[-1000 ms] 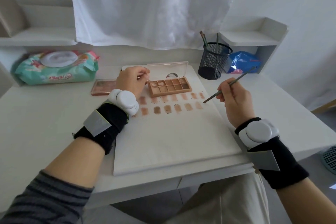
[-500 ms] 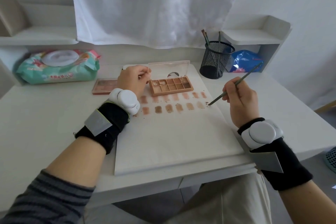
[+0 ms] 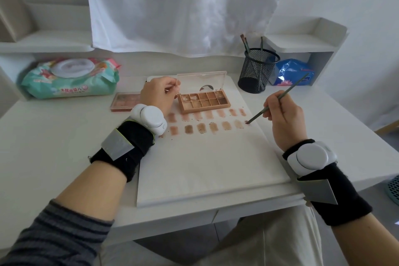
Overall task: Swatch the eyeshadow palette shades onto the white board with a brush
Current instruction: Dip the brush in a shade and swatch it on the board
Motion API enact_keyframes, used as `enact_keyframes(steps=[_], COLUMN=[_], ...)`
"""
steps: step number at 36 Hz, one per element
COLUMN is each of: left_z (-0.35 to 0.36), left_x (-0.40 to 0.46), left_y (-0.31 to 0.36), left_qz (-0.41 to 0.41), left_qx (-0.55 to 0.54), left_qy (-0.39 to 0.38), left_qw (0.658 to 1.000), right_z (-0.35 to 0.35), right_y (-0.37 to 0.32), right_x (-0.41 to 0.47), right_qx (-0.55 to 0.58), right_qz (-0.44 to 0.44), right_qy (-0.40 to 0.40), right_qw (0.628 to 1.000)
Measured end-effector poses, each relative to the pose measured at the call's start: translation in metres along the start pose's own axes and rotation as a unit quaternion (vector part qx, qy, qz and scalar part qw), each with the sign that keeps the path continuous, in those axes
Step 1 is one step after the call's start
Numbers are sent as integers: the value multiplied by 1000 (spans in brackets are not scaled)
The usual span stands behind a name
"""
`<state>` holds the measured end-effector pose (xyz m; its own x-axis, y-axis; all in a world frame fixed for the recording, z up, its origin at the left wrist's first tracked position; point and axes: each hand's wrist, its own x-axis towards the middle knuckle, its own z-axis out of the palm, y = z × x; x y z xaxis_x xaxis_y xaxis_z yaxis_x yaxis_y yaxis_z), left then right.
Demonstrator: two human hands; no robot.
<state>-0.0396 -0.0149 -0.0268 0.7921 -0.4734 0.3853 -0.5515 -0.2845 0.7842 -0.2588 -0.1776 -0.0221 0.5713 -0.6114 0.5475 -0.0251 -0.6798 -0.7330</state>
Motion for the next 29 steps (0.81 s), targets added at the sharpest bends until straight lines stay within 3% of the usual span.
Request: enact_keyframes(steps=[29], left_z=[-3], left_x=[-1], left_y=[3], left_qz=[5], left_qx=[12], left_qy=[-3], left_qw=[1000], right_z=[0], right_y=[-2], right_x=[0], right_qx=[24], right_qz=[0], right_qy=[-18], right_qw=[1000])
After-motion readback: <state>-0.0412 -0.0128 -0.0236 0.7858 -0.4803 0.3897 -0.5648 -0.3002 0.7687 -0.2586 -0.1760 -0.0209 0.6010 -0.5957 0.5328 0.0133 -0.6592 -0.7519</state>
